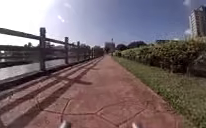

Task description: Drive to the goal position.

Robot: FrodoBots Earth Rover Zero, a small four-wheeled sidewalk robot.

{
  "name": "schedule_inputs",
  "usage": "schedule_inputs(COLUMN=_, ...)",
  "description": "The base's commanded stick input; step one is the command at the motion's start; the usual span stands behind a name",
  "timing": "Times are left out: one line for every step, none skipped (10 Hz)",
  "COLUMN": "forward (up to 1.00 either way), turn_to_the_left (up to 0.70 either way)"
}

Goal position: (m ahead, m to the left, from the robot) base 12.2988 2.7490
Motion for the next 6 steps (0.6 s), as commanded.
schedule_inputs(forward=0.5, turn_to_the_left=0.0)
schedule_inputs(forward=0.5, turn_to_the_left=0.0)
schedule_inputs(forward=0.5, turn_to_the_left=0.0)
schedule_inputs(forward=0.5, turn_to_the_left=0.0)
schedule_inputs(forward=0.5, turn_to_the_left=0.0)
schedule_inputs(forward=0.5, turn_to_the_left=0.0)
